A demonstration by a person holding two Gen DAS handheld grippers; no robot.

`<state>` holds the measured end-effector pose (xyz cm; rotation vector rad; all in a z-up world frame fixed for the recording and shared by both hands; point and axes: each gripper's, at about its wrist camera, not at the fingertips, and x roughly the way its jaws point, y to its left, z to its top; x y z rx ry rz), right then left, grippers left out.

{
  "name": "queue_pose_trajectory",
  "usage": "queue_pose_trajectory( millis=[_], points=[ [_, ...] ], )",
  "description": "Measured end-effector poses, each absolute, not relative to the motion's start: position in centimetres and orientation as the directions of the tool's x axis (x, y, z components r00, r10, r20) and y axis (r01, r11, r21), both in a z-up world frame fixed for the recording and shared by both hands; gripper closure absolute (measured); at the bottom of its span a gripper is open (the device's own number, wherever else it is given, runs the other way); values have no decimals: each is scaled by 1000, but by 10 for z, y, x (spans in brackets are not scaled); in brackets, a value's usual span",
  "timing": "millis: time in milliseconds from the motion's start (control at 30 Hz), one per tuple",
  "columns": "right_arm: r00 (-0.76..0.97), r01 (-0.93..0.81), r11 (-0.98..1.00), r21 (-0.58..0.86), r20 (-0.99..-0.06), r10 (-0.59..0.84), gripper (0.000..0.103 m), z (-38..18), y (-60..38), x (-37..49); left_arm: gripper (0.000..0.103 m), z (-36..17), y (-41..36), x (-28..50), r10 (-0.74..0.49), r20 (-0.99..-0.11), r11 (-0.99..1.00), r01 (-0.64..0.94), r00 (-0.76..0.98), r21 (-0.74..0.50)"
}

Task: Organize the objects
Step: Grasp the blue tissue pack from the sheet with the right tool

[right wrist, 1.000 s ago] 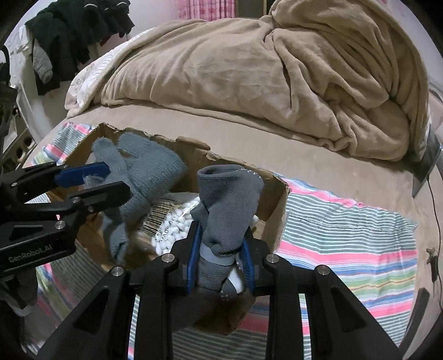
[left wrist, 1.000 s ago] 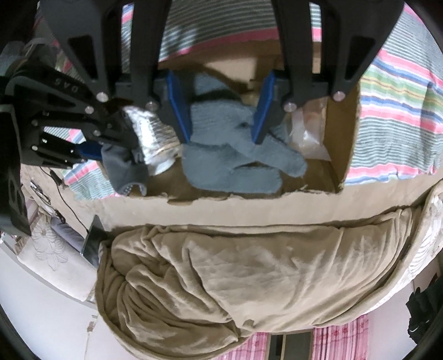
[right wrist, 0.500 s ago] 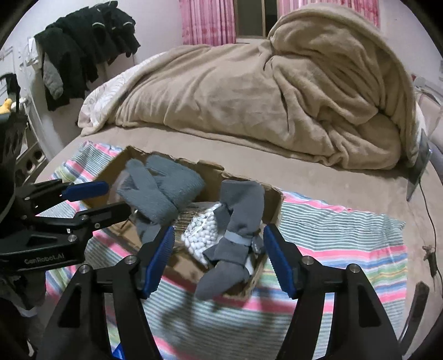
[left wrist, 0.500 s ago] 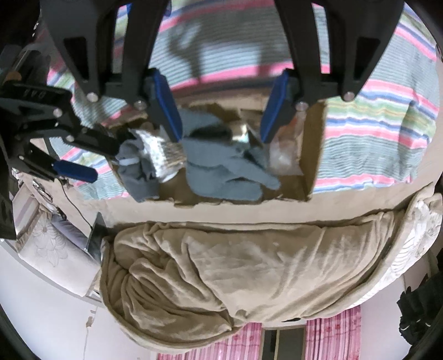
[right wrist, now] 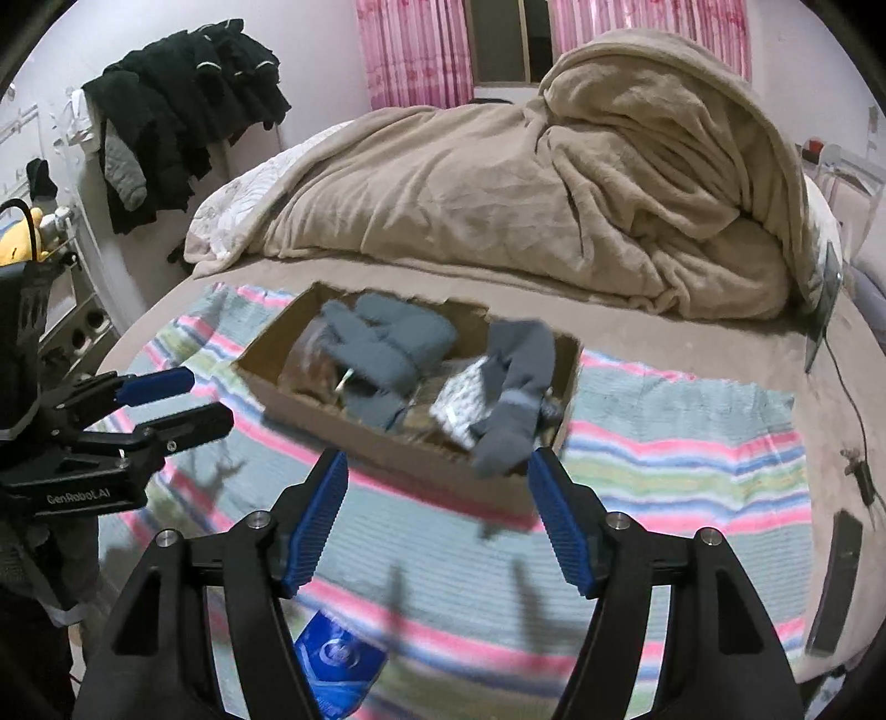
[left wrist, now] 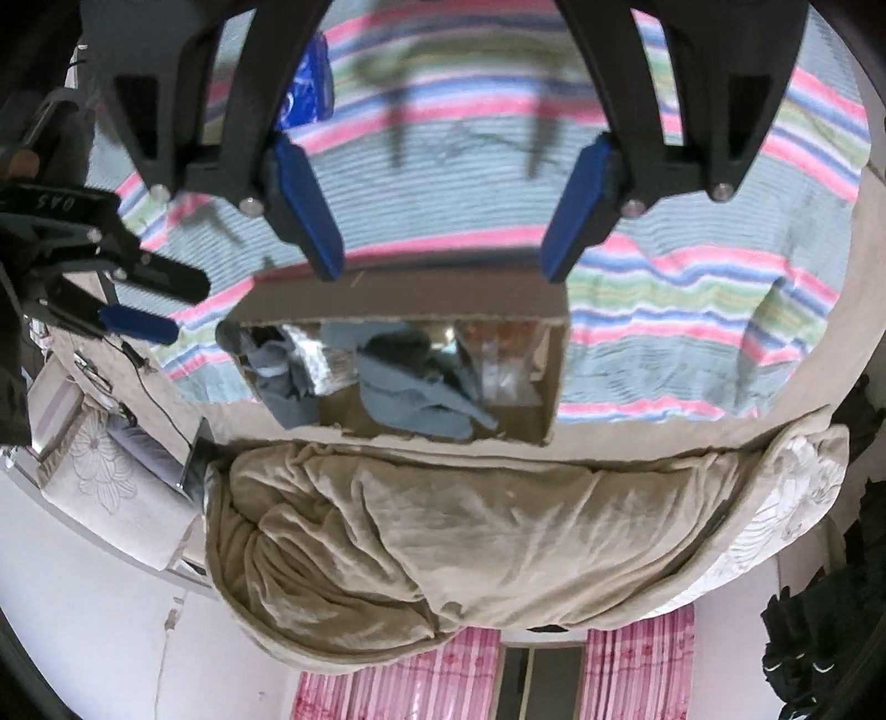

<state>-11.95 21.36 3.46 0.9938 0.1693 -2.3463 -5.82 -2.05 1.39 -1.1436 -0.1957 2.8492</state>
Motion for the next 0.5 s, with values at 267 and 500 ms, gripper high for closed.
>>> queue_pose_trajectory(
  millis=[267, 500],
  points=[
    [-494, 563, -816, 135, -737, -462, 30, 10, 209, -93, 28, -2, -22, -28, 90, -705, -991, 8, -703, -135],
    [-440, 564, -813, 147, -779, -446, 30, -17, 203, -74, 28, -14, -28, -8, 84, -720, -989, 29, -689, -143]
  ],
)
